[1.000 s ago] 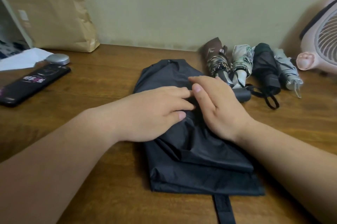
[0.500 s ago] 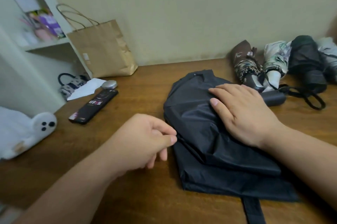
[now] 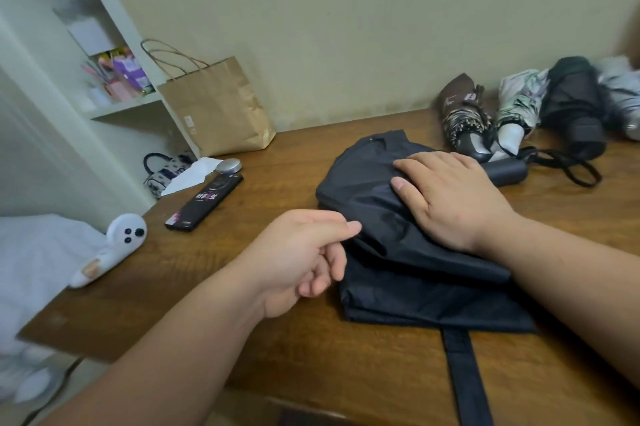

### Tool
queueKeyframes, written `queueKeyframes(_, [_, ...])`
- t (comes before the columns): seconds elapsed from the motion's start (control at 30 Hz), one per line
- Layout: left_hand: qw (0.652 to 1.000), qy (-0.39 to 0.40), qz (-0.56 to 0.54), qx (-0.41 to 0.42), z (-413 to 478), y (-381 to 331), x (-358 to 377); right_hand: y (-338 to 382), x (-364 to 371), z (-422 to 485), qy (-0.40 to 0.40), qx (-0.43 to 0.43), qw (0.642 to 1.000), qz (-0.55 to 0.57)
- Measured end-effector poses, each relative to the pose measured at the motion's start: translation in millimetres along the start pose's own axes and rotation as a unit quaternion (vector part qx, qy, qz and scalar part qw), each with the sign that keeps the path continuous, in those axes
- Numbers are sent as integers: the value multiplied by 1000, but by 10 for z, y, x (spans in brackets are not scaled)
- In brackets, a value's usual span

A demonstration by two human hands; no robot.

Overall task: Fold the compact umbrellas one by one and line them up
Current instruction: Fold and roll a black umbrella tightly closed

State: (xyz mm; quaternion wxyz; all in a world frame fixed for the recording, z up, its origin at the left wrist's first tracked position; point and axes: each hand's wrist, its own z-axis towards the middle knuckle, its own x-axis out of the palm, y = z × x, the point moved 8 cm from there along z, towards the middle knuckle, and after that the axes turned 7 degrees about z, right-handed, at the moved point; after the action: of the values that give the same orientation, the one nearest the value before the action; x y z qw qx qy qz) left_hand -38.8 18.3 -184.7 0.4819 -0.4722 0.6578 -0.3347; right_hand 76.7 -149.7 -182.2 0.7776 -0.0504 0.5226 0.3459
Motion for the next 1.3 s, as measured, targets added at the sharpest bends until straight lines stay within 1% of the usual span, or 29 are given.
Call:
queueKeyframes(0.07, [995, 96, -23, -31, -22, 23, 178, -4, -2, -1, -2, 2, 1000, -2])
queueKeyframes(0.1, [990, 131, -37, -43, -49, 9, 254, -4, -2, -3, -2, 3, 1000, -3])
queueKeyframes(0.2, [981, 181, -52, -50, -87, -7, 328, 1, -2, -4, -1, 4, 1000, -2])
queueKeyframes(0.27, [977, 199, -64, -32, -113, -47, 301, 1, -2, -3, 1, 4, 1000, -1])
queueKeyframes(0.33, [980, 189, -64, -27, -120, -23, 223, -4, -2, -2, 0, 4, 1000, -3])
queueKeyframes(0.47, [987, 138, -83, -17, -135, 84, 144, 0, 2, -1, -4, 2, 1000, -9])
queueKeyframes(0.53, [986, 141, -92, -6, -152, 103, 167, 5, 2, -3, -6, 0, 1000, -10])
queueKeyframes(0.57, [987, 143, -76, -2, -155, 112, 184, 6, 1, -5, -7, -2, 1000, -11])
queueKeyframes(0.63, [991, 133, -7, 11, -156, 96, 213, 10, -1, -6, -8, -3, 1000, -13])
queueKeyframes(0.7, [993, 101, 48, 34, -120, 60, 195, 13, 1, -3, -4, -3, 1000, -12])
queueKeyframes(0.73, [994, 86, 52, 37, -96, 58, 158, 14, 4, 0, -1, -3, 1000, -11])
queueKeyframes(0.77, [995, 84, 44, 41, -80, 59, 130, 14, 7, 1, 2, -2, 1000, -11])
queueKeyframes(0.83, [993, 105, 18, 44, -80, 76, 105, 13, 9, -1, 2, -2, 1000, -13])
queueKeyframes(0.97, [990, 134, -27, 28, -140, 129, 152, 11, 5, -5, -1, -3, 1000, -18])
queueKeyframes(1.03, [990, 127, -63, 17, -130, 148, 174, 13, 9, -3, 0, -5, 1000, -21])
queueKeyframes(1.07, [991, 112, -69, 8, -114, 158, 170, 15, 8, -2, -1, -6, 1000, -22])
queueKeyframes(1.17, [996, 73, -59, 5, -88, 168, 156, 17, 1, -2, -5, -7, 1000, -22])
queueKeyframes(1.3, [997, 76, -20, 9, -124, 174, 117, 14, 7, -3, -4, -5, 1000, -21])
